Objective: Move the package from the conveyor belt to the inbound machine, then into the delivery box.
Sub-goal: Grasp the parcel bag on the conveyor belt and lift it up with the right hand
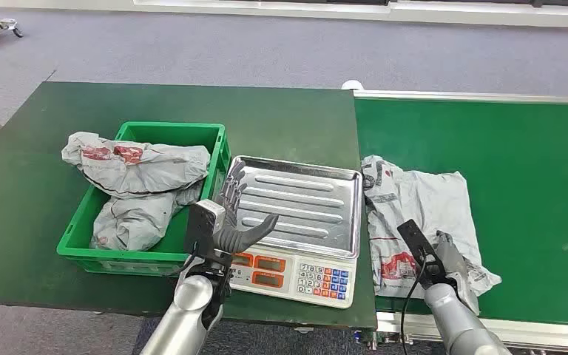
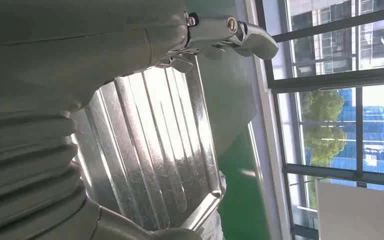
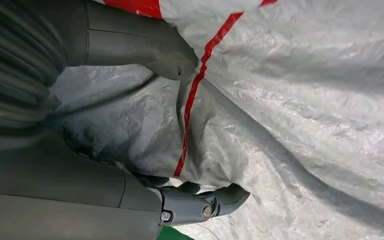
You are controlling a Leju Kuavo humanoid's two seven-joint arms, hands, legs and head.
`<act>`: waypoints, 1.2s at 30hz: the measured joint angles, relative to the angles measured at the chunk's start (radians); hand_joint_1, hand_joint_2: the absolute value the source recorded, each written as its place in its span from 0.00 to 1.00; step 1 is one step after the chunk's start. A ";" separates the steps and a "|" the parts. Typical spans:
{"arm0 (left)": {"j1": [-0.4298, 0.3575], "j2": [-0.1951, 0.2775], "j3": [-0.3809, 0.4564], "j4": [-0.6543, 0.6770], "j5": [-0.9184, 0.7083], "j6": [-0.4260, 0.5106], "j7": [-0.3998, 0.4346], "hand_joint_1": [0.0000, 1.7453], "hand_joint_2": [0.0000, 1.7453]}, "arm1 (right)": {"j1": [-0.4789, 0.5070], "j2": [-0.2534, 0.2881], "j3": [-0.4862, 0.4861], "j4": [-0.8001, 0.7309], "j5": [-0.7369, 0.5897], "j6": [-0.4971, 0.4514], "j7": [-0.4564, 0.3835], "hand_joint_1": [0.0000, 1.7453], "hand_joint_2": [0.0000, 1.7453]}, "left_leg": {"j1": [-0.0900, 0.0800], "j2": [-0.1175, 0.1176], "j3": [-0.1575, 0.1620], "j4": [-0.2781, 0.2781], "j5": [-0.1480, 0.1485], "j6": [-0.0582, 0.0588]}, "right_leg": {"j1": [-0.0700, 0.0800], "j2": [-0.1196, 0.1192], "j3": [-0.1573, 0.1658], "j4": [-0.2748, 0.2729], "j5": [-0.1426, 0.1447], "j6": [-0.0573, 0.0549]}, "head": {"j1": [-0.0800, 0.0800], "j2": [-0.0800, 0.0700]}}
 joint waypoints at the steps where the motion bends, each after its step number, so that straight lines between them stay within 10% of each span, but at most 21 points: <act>1: 0.000 0.000 0.000 0.000 0.001 0.000 0.000 0.00 1.00 | 0.000 0.001 0.001 0.002 0.000 -0.003 -0.003 1.00 1.00 | 0.000 0.000 0.000 0.000 0.000 0.000 | 0.000 0.000 0.000 0.000 0.000 0.000 | 0.000 0.000; 16: 0.008 0.007 -0.001 -0.006 0.002 0.025 -0.002 0.00 1.00 | 0.062 0.063 -0.106 -0.124 -0.161 -0.377 -0.423 1.00 1.00 | 0.000 -0.001 -0.002 0.000 0.000 0.000 | 0.000 0.000 -0.001 0.000 0.000 0.000 | 0.000 0.000; 36: 0.027 0.012 0.000 -0.024 -0.010 0.044 -0.013 0.00 1.00 | 0.188 0.128 0.001 -0.741 -0.175 -0.381 -0.311 1.00 1.00 | -0.001 -0.002 -0.004 0.000 0.000 0.000 | -0.001 -0.001 -0.002 0.000 0.000 0.000 | 0.000 0.000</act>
